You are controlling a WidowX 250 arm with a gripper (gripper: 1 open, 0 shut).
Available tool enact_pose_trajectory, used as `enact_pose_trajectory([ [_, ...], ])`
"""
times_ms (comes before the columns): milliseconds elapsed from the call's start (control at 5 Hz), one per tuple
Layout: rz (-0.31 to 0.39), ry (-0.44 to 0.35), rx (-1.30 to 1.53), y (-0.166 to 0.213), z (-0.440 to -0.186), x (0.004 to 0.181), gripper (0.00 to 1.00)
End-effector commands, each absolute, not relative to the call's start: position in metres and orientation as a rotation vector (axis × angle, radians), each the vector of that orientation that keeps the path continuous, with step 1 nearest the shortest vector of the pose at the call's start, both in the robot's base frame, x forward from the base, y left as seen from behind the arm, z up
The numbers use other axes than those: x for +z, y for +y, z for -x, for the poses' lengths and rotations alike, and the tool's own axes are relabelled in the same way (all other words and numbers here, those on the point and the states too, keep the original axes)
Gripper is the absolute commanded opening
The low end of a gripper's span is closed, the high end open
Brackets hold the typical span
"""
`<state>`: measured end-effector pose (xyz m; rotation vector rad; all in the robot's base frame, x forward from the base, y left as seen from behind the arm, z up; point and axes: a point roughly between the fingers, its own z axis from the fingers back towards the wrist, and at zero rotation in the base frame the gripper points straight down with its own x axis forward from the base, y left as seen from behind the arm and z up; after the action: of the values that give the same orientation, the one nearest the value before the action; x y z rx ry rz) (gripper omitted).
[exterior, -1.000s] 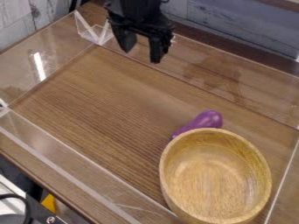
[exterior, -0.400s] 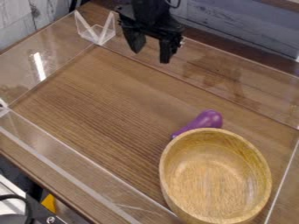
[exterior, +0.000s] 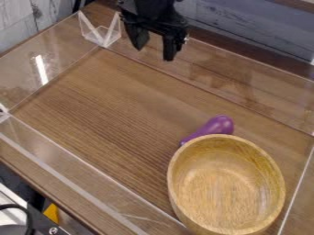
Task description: Remove the purple eggplant from inside the brown bowl and put it on the table
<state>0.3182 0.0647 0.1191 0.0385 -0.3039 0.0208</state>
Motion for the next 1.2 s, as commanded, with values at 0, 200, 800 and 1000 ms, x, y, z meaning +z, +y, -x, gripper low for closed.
enact_pose_trajectory([
  [0,-0.063,-0.377,0.048,0.068,-0.314,0.138,1.0],
  [200,-0.05,-0.383,0.007,0.06,-0.317,0.134,1.0],
  [800,-0.016,-0.355,-0.091,0.058,-0.308,0.128,1.0],
  [1000,0.001,-0.342,-0.076,0.065,-0.303,0.128,1.0],
])
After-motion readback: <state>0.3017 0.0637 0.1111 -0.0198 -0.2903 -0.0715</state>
